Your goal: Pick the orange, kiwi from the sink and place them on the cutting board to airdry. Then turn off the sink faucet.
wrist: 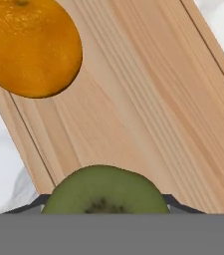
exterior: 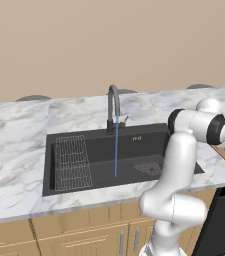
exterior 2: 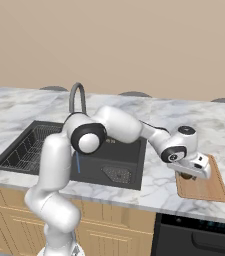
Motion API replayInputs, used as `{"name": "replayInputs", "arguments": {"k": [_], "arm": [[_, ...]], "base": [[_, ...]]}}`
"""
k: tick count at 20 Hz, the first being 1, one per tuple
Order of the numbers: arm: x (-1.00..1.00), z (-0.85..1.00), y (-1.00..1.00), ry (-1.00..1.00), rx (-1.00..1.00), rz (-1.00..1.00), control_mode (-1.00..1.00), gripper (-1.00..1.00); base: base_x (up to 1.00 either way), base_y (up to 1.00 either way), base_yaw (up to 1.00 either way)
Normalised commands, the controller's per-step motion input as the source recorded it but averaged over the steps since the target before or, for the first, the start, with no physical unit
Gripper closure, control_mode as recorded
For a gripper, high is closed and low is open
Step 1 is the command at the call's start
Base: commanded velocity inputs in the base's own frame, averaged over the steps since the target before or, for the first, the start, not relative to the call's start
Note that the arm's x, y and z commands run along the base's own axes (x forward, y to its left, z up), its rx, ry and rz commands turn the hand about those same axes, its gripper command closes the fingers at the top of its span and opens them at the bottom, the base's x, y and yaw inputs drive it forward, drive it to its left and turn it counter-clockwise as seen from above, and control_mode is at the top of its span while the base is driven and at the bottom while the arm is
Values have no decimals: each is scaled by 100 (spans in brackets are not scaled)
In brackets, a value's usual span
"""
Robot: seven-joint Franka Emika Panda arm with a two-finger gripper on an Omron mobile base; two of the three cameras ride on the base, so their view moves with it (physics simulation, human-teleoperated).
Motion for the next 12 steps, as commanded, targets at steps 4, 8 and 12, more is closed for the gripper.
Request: {"name": "replayInputs", "arguments": {"k": [4,8,12], "arm": [[-1,-9,-9,0,0,0,-100,100],[0,-8,-8,0,0,0,-100,100],[0,-6,-3,0,0,0,-100,100]], "base": [[0,0,0],[0,0,0],[0,0,0]]}}
